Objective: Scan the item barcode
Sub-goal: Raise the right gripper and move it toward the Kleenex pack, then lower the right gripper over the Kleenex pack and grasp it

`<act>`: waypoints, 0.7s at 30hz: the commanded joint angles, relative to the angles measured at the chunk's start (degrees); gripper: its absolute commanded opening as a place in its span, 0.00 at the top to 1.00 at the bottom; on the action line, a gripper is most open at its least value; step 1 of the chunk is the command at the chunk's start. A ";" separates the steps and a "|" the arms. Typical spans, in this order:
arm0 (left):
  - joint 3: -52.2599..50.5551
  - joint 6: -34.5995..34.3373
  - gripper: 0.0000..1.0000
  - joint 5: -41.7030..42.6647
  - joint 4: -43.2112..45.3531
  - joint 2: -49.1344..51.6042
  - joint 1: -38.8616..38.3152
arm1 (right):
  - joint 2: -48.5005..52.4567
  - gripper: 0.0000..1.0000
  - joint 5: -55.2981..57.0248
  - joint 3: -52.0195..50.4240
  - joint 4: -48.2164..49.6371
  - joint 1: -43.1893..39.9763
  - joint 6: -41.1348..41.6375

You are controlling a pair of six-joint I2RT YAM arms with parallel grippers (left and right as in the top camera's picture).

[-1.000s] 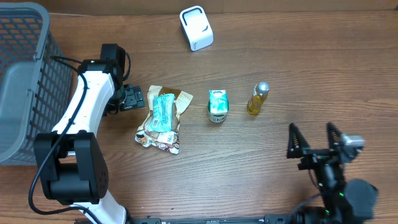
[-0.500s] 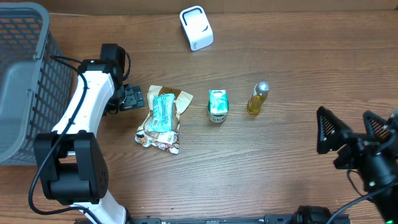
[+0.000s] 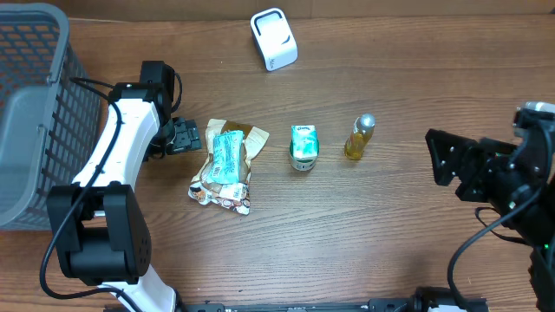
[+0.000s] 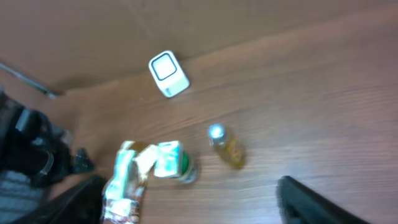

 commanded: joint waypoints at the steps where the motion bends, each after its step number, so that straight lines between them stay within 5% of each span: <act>1: 0.94 0.42 0.00 -0.46 0.04 -0.46 0.24 | 1.97 0.34 -2.95 0.96 -0.63 0.00 1.42; 8: 0.94 0.42 0.00 -0.46 0.04 -0.46 0.24 | 11.56 0.48 -3.98 0.96 -4.90 2.05 1.92; 21: 0.94 0.42 0.01 -0.46 0.04 -0.46 0.24 | 27.67 0.50 10.16 0.96 2.19 25.18 10.34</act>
